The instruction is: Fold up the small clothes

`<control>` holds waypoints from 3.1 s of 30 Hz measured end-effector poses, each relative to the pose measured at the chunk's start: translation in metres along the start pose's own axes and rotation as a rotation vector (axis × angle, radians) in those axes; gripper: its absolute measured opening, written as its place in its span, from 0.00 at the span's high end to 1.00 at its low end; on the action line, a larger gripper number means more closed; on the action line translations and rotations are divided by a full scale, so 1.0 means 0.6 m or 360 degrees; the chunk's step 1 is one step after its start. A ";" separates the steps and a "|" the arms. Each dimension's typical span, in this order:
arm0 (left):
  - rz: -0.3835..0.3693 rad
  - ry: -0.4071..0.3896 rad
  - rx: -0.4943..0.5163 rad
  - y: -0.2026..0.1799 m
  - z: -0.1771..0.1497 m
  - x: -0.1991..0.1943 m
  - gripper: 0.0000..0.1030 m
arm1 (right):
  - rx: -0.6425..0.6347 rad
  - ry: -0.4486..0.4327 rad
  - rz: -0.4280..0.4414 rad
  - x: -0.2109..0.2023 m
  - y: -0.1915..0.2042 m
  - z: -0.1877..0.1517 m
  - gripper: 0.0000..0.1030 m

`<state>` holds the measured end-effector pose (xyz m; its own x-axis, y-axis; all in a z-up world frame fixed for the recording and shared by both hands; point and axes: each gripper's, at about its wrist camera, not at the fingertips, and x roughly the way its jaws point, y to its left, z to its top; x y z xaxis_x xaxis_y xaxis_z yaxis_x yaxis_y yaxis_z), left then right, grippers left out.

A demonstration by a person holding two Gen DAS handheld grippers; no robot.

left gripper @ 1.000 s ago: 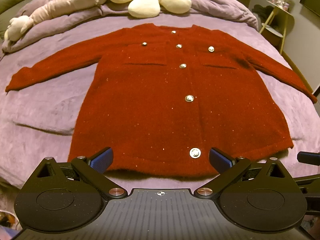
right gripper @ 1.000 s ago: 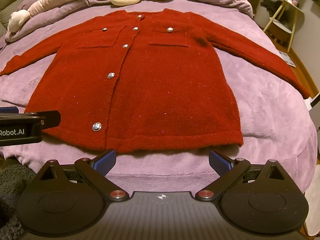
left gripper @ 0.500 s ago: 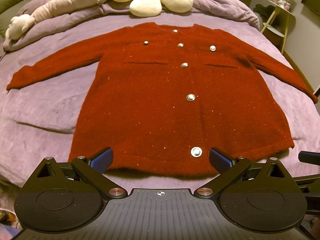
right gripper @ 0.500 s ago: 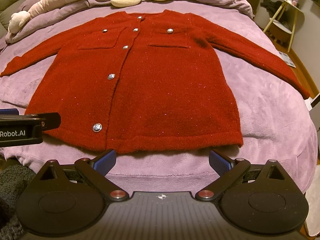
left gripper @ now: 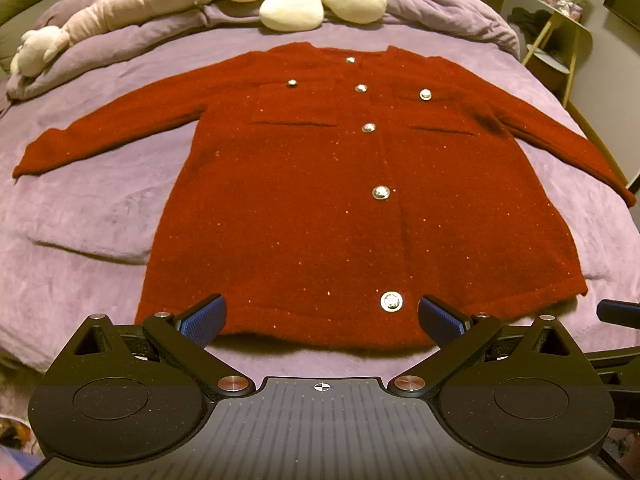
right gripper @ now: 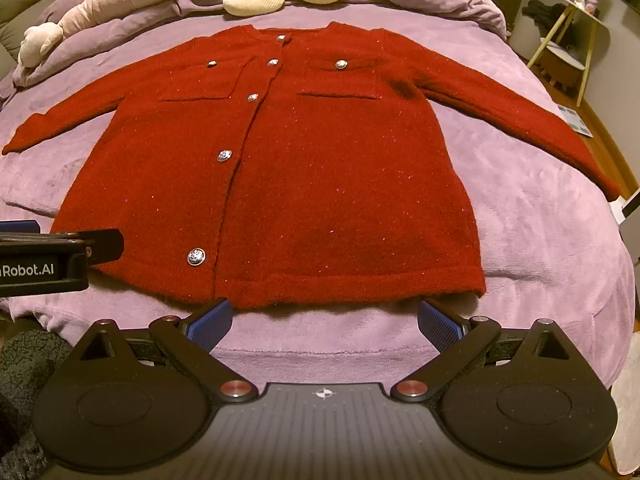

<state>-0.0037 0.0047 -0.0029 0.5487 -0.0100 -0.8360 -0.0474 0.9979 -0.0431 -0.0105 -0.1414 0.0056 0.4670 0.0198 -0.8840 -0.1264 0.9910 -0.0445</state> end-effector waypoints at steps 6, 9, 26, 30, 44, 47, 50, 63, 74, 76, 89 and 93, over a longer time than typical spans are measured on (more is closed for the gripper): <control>0.0001 -0.0001 0.0000 0.000 0.000 0.000 0.00 | 0.0001 -0.0003 0.0003 -0.002 -0.001 0.002 0.04; 0.0001 0.0003 -0.0001 0.000 0.000 0.000 0.00 | 0.0002 -0.0005 0.0005 -0.003 -0.001 0.002 0.04; 0.0001 0.0024 0.0000 -0.005 0.004 0.002 0.00 | 0.0014 -0.0006 0.0012 -0.002 -0.006 0.003 0.04; 0.0001 0.0026 -0.0002 -0.004 0.004 0.003 0.00 | 0.0018 -0.0007 0.0013 -0.001 -0.006 0.002 0.04; 0.0005 0.0038 -0.0001 -0.005 0.003 0.006 0.00 | 0.0037 -0.0010 0.0018 0.003 -0.010 0.000 0.04; 0.0004 0.0041 -0.0001 -0.005 0.003 0.008 0.00 | 0.0043 -0.0012 0.0019 0.003 -0.011 0.000 0.04; 0.0004 0.0040 -0.0001 -0.005 0.003 0.008 0.00 | 0.0045 -0.0012 0.0021 0.004 -0.011 -0.001 0.04; 0.0005 0.0049 -0.0001 -0.005 0.001 0.012 0.00 | 0.0057 -0.0012 0.0024 0.006 -0.013 -0.002 0.04; 0.0005 0.0056 -0.0009 -0.004 -0.002 0.016 0.00 | 0.0076 -0.0019 0.0044 0.009 -0.017 -0.003 0.04; 0.0004 0.0062 -0.0012 -0.004 -0.002 0.017 0.00 | 0.0089 -0.0019 0.0056 0.011 -0.019 -0.003 0.04; -0.0025 0.0125 -0.0023 -0.005 0.001 0.037 0.00 | 0.0161 -0.0226 0.0196 0.012 -0.049 -0.007 0.04; -0.0050 0.0154 -0.0022 -0.010 0.005 0.048 0.00 | 0.0291 -0.0372 0.0309 0.022 -0.090 -0.008 0.04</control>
<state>0.0146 -0.0017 -0.0252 0.4667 -0.0484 -0.8831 -0.0434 0.9961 -0.0775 -0.0016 -0.1954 -0.0059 0.6398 0.2190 -0.7367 -0.0837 0.9727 0.2164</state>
